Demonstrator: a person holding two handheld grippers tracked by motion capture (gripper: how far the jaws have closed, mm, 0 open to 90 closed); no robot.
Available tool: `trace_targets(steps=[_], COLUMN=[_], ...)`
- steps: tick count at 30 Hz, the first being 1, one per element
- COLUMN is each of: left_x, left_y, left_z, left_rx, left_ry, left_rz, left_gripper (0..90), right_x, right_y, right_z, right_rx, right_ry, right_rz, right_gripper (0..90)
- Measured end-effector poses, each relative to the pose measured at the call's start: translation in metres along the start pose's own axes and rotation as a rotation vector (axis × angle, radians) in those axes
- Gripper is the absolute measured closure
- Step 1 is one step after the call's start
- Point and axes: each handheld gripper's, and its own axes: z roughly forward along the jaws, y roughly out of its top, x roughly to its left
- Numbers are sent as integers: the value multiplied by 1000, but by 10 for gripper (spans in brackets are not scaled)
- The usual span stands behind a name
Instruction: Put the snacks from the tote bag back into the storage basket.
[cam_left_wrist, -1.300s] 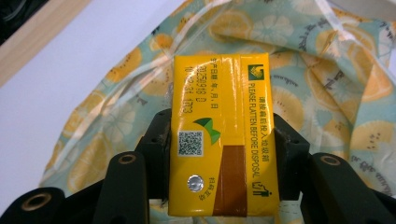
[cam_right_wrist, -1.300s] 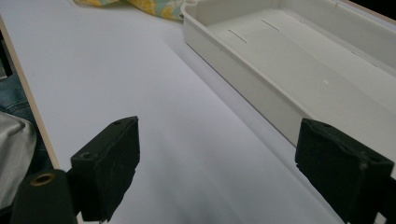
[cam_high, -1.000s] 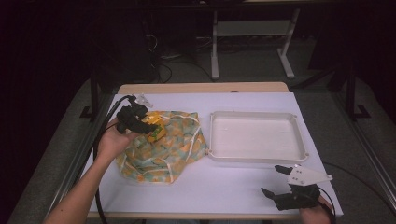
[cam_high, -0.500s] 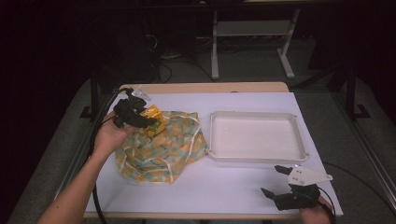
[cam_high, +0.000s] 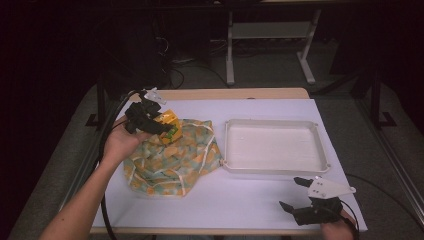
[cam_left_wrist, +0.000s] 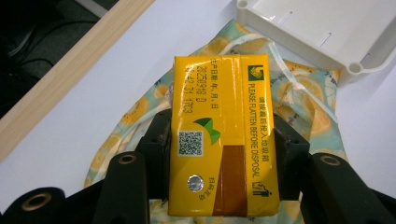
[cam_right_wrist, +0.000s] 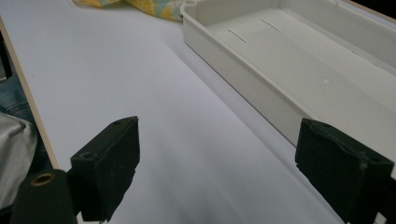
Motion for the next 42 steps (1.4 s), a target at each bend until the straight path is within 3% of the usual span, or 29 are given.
trace_targets(steps=[15,22,42], left_x=[-13,-21,-44], left_y=[19,27,47], left_z=[-5,-6,1], left_rx=[-38,-47,-64], left_ry=[-59,-83,-143], left_rz=[20,60,122], left_gripper=[506,506,506], right_x=[-1,-1,0], right_y=[0,0,1], right_z=[0,0,0], right_rx=[-5,-7,-7], right_ry=[1,1,2], right_rz=[-2,-2,6], right_gripper=[135,134,134])
